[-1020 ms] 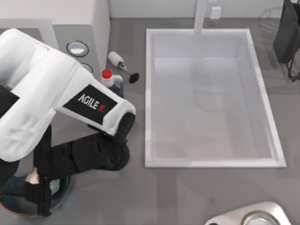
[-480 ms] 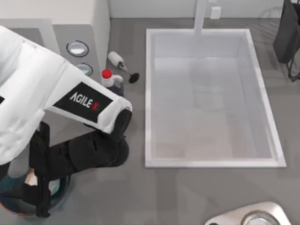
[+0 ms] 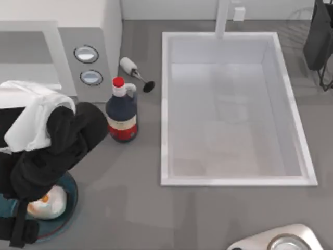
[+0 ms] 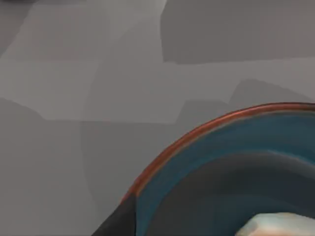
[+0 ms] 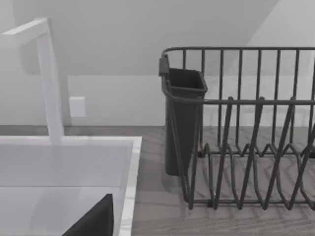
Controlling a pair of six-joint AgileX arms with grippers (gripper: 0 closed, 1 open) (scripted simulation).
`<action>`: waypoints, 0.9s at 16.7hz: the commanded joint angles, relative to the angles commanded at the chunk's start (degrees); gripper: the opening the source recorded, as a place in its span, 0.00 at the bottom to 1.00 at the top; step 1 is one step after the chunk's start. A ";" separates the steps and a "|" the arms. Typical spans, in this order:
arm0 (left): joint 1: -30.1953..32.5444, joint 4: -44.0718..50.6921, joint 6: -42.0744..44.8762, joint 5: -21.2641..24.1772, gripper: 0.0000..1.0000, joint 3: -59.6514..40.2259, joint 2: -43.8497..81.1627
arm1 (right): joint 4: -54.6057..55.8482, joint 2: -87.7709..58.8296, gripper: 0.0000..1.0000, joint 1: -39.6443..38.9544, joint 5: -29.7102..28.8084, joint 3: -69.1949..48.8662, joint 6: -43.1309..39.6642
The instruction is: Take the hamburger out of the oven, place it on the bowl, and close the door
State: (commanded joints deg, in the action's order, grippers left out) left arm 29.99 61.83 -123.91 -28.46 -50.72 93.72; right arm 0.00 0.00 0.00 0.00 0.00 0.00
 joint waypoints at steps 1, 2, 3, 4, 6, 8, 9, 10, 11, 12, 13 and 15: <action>-1.14 -4.00 7.03 2.27 1.00 2.94 -6.34 | 0.00 0.00 1.00 0.00 0.00 0.00 0.00; -2.40 -8.10 14.58 4.56 1.00 5.98 -12.84 | 0.00 0.00 1.00 0.00 0.00 0.00 0.00; -3.77 -12.24 22.57 6.83 1.00 9.11 -19.43 | 0.00 0.00 1.00 0.00 0.00 0.00 0.00; -5.24 -16.38 30.91 9.04 1.00 12.28 -26.06 | 0.00 0.00 1.00 0.00 0.00 0.00 0.00; -8.43 -24.49 48.05 13.20 1.00 18.63 -39.17 | 0.00 0.00 1.00 0.00 0.00 0.00 0.00; -11.90 -32.29 64.95 16.95 1.00 24.90 -51.73 | 0.00 0.00 1.00 0.00 0.00 0.00 0.00; -13.71 -36.02 72.98 18.66 1.00 27.96 -57.69 | 0.00 0.00 1.00 0.00 0.00 0.00 0.00; -15.54 -39.60 80.55 20.26 1.00 30.93 -63.38 | 0.00 0.00 1.00 0.00 0.00 0.00 0.00; -17.37 -42.98 87.50 21.72 1.00 33.78 -68.74 | 0.00 0.00 1.00 0.00 0.00 0.00 0.00; -19.17 -46.13 93.81 23.02 1.00 36.47 -73.67 | 0.00 0.00 1.00 0.00 0.00 0.00 0.00; -20.92 -49.06 99.52 24.19 1.00 39.01 -78.12 | 0.00 0.00 1.00 0.00 0.00 0.00 0.00; -24.17 -54.12 109.19 26.06 1.00 43.50 -85.36 | 0.00 0.00 1.00 0.00 0.00 0.00 0.00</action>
State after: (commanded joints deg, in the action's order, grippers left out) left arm 5.82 7.71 -14.72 -2.39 -7.22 8.37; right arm 0.00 0.00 0.00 0.00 0.00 0.00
